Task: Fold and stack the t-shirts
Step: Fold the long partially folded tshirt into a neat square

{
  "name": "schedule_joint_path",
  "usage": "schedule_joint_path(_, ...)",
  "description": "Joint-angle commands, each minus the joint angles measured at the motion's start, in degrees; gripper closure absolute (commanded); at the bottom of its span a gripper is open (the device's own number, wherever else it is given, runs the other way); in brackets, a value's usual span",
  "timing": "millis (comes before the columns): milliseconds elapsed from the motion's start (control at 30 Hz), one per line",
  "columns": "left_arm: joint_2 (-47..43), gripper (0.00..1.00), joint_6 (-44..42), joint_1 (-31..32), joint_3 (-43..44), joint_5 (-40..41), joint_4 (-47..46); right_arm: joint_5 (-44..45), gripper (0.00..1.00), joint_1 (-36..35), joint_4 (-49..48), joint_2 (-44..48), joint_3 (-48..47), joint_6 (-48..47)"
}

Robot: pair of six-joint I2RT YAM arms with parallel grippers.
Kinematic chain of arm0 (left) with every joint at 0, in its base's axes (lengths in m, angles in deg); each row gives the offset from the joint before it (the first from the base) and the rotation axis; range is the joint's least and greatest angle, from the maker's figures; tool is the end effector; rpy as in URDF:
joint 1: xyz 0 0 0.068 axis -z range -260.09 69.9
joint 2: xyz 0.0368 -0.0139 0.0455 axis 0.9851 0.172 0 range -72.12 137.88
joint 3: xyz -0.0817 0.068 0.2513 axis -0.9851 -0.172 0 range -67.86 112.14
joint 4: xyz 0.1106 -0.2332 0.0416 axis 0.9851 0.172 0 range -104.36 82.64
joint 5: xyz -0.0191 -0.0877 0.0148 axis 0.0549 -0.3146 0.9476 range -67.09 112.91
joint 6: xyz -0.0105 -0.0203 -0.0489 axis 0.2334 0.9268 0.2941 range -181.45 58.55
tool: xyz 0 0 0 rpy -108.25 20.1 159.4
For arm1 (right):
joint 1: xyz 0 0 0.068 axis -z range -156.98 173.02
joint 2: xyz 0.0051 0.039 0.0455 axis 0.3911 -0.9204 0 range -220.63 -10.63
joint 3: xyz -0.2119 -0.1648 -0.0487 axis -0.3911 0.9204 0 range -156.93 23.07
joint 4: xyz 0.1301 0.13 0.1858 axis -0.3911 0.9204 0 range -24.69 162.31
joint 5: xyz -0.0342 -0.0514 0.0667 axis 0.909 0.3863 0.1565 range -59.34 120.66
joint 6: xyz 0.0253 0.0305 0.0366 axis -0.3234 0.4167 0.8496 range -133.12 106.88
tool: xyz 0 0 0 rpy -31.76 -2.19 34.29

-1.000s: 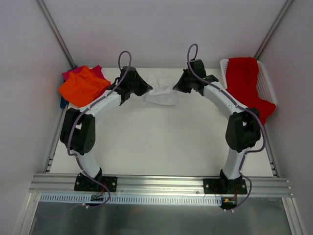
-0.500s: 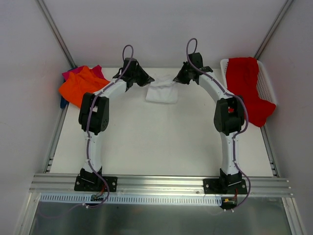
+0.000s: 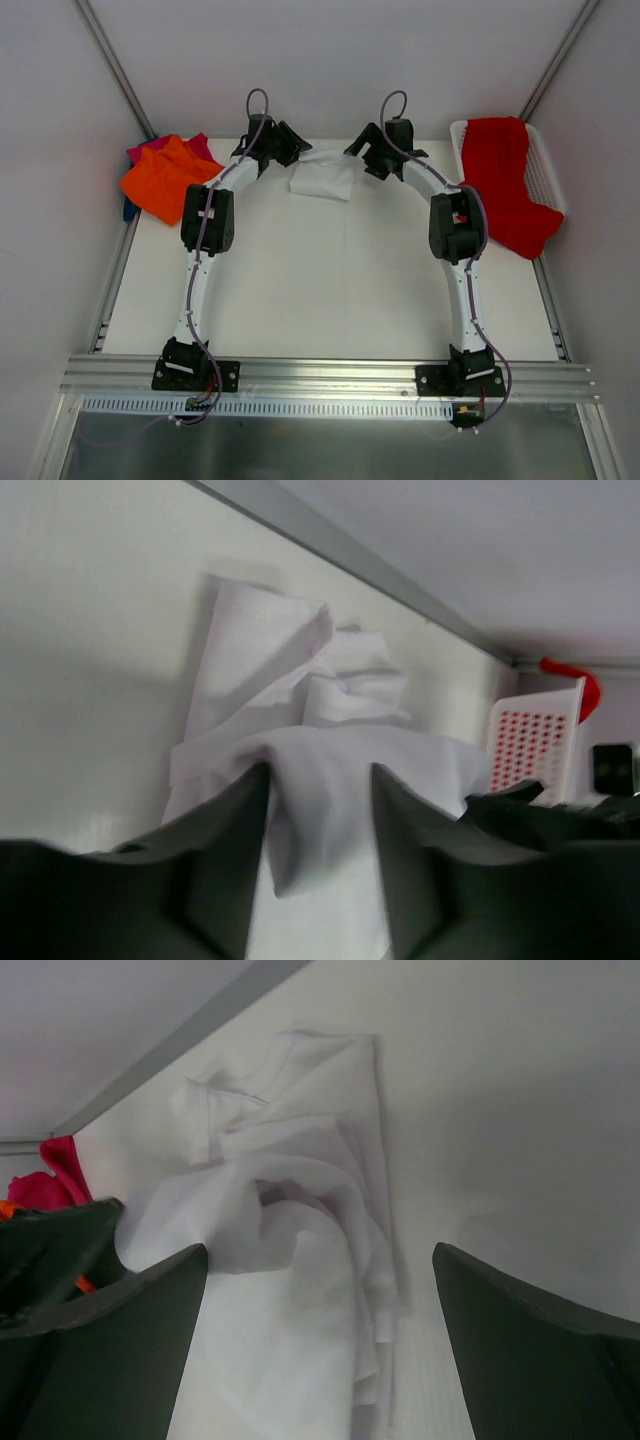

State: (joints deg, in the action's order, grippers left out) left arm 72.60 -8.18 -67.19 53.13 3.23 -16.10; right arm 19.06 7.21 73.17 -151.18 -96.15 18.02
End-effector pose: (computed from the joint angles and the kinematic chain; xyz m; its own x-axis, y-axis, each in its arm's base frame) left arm 0.5664 -0.1420 0.1820 -0.6308 -0.6297 -0.4534 0.0153 0.5741 -0.8186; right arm 0.5454 0.1618 0.1949 -0.6270 0.3489 -0.6965 -0.1303 0.8345 0.5353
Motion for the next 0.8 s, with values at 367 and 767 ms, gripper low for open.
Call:
schedule_joint_path(367,4.71,0.01,-7.48,-7.02,11.21,-1.15,-22.52,20.69,0.01,0.08,-31.84,33.91,47.64,-4.4)
schedule_joint_path(767,-31.66,0.01,-4.4,-4.31,-31.62,-0.36,-24.53,10.75,0.01,-2.81,-19.59,51.19,50.69,-10.04)
